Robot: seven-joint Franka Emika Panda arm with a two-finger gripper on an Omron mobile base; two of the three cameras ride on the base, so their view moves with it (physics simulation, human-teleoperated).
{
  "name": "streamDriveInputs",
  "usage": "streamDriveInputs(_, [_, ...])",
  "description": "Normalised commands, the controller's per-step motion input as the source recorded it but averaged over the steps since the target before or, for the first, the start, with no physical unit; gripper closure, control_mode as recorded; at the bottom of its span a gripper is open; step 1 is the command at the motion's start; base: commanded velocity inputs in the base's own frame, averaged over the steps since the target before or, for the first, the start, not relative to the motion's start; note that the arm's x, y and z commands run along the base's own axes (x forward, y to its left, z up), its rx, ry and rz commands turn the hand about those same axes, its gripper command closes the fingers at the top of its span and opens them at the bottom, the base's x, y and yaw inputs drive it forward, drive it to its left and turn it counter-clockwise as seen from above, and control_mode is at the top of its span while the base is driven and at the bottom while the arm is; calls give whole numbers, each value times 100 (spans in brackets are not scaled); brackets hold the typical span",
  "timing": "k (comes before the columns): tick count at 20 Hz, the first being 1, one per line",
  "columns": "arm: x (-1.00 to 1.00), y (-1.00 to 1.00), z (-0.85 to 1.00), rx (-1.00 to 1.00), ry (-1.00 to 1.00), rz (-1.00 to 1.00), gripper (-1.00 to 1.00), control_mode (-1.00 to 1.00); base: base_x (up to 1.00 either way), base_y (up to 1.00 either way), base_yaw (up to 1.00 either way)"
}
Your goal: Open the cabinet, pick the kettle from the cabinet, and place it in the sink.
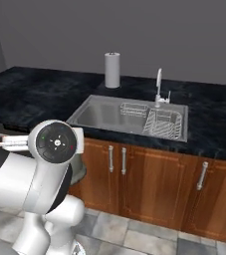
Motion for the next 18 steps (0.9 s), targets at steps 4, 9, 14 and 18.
streamDriveInputs(4, [0, 0, 0, 0, 0, 0, 100, 100, 49, 48, -17])
streamDriveInputs(9, [0, 0, 0, 0, 0, 0, 100, 100, 50, 46, -17])
streamDriveInputs(14, [0, 0, 0, 0, 0, 0, 100, 100, 47, 49, -14])
streamDriveInputs(18, [0, 0, 0, 0, 0, 0, 100, 100, 43, 52, -11])
